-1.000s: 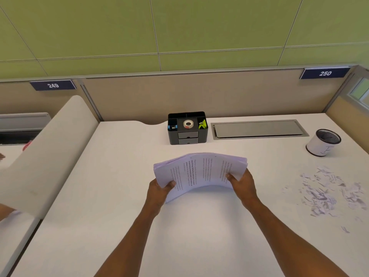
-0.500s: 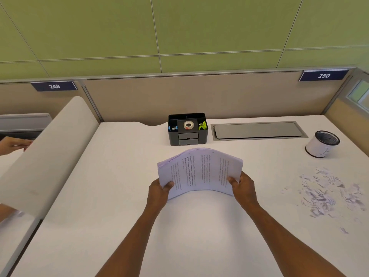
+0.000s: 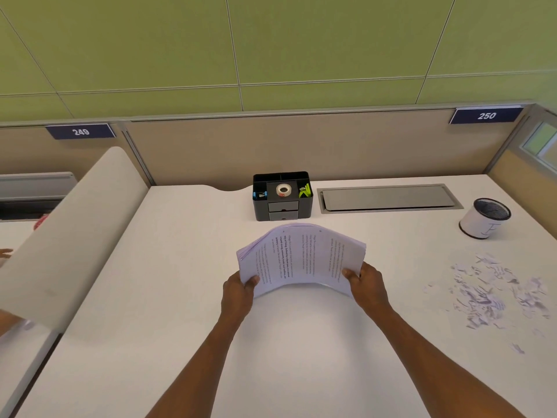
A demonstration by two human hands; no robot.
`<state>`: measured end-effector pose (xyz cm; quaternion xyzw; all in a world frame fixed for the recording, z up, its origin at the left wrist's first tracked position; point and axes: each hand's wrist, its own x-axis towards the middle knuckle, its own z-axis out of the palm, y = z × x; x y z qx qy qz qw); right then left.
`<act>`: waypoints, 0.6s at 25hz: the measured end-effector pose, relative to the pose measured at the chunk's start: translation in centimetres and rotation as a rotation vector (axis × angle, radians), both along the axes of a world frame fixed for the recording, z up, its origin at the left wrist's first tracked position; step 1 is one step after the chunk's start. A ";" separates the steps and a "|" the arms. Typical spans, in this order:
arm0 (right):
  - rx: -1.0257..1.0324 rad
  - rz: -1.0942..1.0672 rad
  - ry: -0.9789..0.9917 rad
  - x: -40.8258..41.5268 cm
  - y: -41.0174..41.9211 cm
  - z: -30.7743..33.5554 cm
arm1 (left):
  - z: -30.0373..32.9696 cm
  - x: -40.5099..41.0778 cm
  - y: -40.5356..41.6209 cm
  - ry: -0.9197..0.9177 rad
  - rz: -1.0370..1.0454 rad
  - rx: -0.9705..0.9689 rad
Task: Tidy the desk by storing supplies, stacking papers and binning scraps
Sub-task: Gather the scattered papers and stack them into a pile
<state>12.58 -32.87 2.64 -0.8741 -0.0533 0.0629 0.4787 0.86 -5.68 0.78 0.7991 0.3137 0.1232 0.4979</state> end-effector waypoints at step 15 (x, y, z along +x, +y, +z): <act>-0.047 0.049 0.018 -0.4 -0.3 -0.8 | -0.3 -1.0 -0.3 0.007 0.010 0.018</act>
